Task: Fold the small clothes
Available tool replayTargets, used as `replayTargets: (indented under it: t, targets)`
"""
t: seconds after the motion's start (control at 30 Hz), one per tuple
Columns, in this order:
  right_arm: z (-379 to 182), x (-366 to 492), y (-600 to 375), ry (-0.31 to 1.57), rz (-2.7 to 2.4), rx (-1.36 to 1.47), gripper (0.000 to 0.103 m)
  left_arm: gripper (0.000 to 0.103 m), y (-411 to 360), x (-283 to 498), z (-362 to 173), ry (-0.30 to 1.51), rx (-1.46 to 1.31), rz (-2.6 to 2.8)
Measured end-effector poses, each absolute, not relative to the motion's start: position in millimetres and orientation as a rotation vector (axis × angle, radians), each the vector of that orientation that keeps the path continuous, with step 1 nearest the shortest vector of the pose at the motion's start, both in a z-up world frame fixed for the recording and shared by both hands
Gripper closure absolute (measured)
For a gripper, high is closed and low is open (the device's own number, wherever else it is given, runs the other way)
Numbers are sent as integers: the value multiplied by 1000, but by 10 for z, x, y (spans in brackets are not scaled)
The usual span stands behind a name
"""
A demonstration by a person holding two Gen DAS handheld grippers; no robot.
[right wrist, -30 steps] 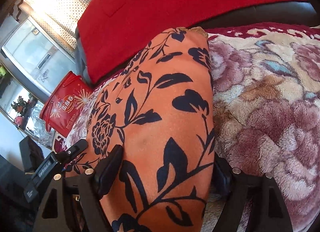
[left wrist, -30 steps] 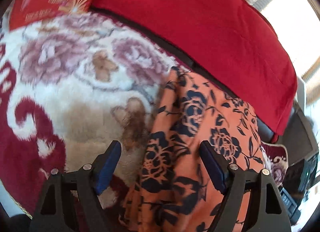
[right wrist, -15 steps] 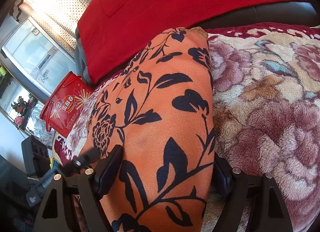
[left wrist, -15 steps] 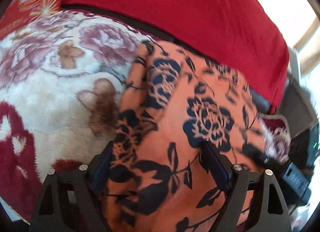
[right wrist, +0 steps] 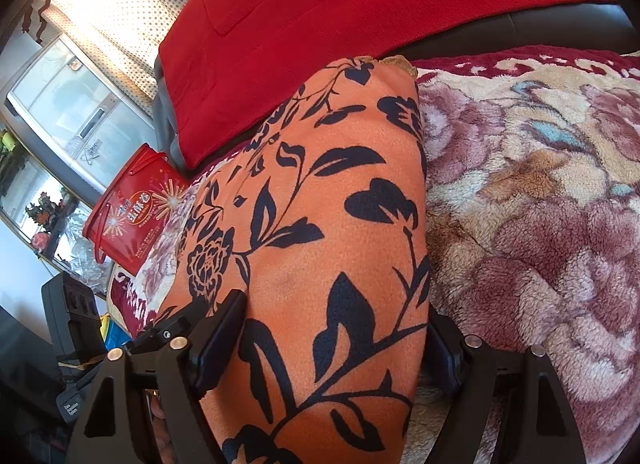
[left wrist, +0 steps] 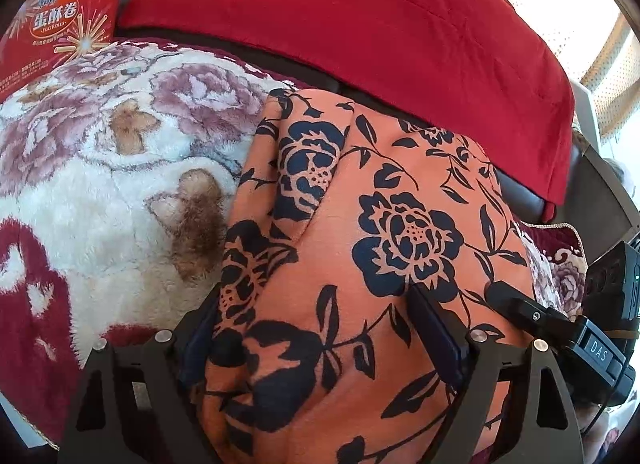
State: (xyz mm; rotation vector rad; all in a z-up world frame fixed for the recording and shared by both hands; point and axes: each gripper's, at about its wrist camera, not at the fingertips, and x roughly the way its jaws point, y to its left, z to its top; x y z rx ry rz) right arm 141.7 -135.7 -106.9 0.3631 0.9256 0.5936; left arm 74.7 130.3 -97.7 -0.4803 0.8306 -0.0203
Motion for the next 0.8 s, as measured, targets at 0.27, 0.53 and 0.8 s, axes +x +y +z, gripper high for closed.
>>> replayTargets:
  t: [0.27,0.53,0.8]
  targets:
    - [-1076,1355,-1402,900,615,378,21,15,1254,721,-927,817,-465,-30]
    - [-1075,1367,-1409,903,620,379,21,15,1205,698,-883,803,-449,-39]
    - [-1076,1340,-1435,893,628,393,21,15,1184,644,-830,778,-440,-55]
